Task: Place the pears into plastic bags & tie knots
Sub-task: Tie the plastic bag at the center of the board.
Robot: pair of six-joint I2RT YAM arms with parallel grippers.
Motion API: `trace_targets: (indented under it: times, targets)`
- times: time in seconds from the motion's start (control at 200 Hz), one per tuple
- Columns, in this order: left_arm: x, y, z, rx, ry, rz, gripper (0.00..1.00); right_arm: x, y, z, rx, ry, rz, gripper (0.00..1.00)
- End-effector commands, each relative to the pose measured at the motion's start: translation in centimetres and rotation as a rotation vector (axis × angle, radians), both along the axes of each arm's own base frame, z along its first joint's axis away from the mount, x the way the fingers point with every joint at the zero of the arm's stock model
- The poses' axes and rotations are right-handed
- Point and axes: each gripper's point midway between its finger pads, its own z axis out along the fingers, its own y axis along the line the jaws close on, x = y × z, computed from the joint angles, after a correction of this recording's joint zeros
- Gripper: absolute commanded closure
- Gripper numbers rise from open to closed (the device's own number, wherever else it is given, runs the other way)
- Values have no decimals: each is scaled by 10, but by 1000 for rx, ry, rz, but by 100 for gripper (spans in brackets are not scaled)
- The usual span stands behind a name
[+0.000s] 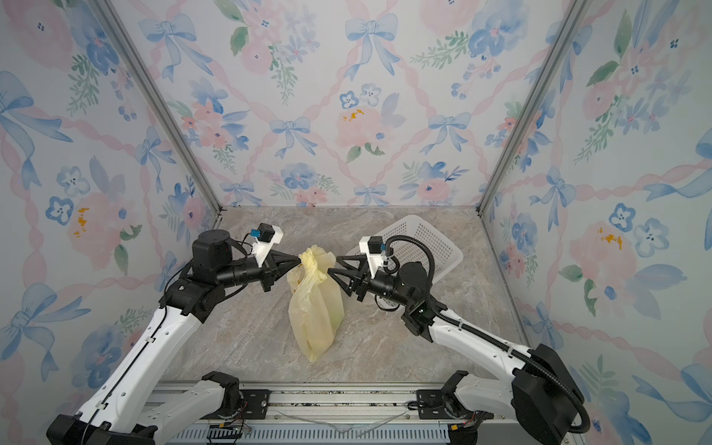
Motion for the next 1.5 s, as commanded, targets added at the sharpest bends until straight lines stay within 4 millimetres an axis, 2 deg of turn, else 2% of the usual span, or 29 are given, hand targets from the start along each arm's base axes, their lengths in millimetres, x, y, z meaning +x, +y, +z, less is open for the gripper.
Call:
trace_targets:
  times: [0.0, 0.06, 0.12, 0.28, 0.375, 0.595, 0.7, 0.9, 1.005, 1.055, 1.14, 1.305, 1.405, 1.495]
  targets:
    - [0, 1, 6, 2, -31, -6, 100, -19, 3, -25, -85, 136, 61, 42]
    - [0, 0, 4, 2, -27, -12, 100, -31, 11, -23, -104, 105, 95, 38]
    - [-1, 0, 4, 2, -29, -14, 100, -34, 19, -30, -158, 79, 91, 39]
    - [-1, 0, 5, 3, -32, -16, 100, -18, 35, -39, -193, 51, 80, 51]
    - [-2, 0, 6, 2, -36, -16, 100, -12, 40, -32, -154, 34, 79, 54]
    - [-1, 0, 4, 3, -28, -16, 100, -12, 45, -12, -109, -12, 92, 59]
    - [-1, 0, 4, 2, -28, -18, 100, -14, 45, -8, -101, -25, 101, 54]
    - [0, -1, 3, 1, -25, -23, 100, -15, 48, -3, -100, -34, 110, 55]
    - [0, -1, 3, 2, -25, -25, 100, -23, 52, 1, -93, -56, 151, 39]
    - [0, -1, 4, 2, -27, -24, 100, -27, 53, 1, -101, -73, 164, 39]
    - [0, -2, 3, 2, -25, -25, 100, -25, 53, 1, -111, -78, 146, 49]
    - [1, -1, 3, 5, -27, -19, 100, -18, 51, -2, -129, -68, 108, 88]
    - [5, 2, 3, 18, -36, 6, 100, -19, 48, -8, -145, -60, 103, 100]
    - [17, 10, 1, 48, -44, 84, 100, -20, 44, -14, -165, -43, 91, 100]
